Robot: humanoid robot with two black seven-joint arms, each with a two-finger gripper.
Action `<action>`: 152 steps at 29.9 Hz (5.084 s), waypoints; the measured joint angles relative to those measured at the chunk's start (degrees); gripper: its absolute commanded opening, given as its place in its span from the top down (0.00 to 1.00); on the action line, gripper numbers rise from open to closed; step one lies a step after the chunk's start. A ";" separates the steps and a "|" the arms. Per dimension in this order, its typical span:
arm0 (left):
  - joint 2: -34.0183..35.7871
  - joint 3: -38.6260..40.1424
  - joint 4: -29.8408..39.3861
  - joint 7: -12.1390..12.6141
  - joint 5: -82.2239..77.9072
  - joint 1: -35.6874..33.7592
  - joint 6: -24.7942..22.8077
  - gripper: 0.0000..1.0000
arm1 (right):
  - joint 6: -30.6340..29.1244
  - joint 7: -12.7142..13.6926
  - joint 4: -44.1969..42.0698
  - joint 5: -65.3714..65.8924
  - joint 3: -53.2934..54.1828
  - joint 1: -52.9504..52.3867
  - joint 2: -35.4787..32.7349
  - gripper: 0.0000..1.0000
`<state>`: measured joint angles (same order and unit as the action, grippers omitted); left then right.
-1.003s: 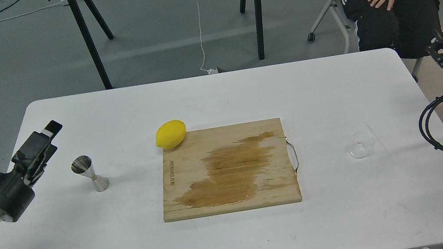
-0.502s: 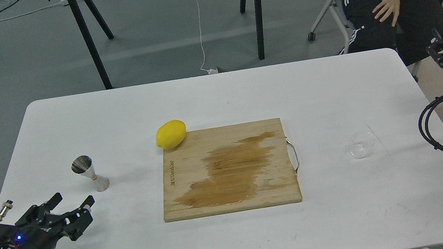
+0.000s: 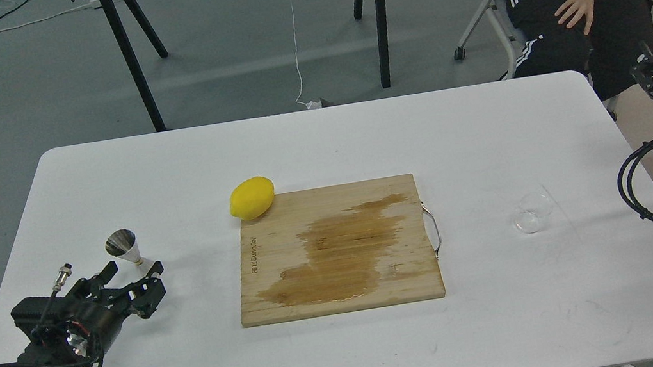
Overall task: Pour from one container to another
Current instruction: 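Close the left gripper around the metal jigger, then lift the jigger with the left gripper and carry it over the board, then lower the jigger upright onto the board center with the left gripper, then open the left gripper and raise the left arm away from the jigger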
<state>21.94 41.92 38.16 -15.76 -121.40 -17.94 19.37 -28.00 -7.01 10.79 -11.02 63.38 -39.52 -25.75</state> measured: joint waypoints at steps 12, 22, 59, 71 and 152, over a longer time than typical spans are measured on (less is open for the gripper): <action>-2.42 -0.68 -4.49 -0.04 0.03 -2.74 0.01 0.89 | 0.00 -0.02 -0.07 0.04 0.26 0.14 -0.22 0.01; -1.90 -0.88 -3.46 1.47 0.32 -3.75 3.55 0.96 | 0.00 -0.02 -0.07 0.04 0.26 0.14 0.04 0.01; -21.95 -33.19 -2.15 7.54 -3.59 -21.92 0.57 0.88 | 0.00 -1.16 -0.50 -0.62 0.35 2.69 -2.83 0.01; -21.94 -33.16 -2.57 7.86 -3.59 -20.19 0.49 0.63 | 0.00 -1.16 -0.42 -0.75 0.28 2.69 -2.74 0.01; -6.47 -13.50 17.41 5.89 15.10 -36.29 4.70 0.01 | 0.00 -0.51 -0.26 -0.76 1.02 3.54 -6.43 0.01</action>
<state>15.47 28.42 55.57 -9.87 -106.30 -54.23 24.08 -28.00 -7.52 10.53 -11.78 64.40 -35.98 -32.18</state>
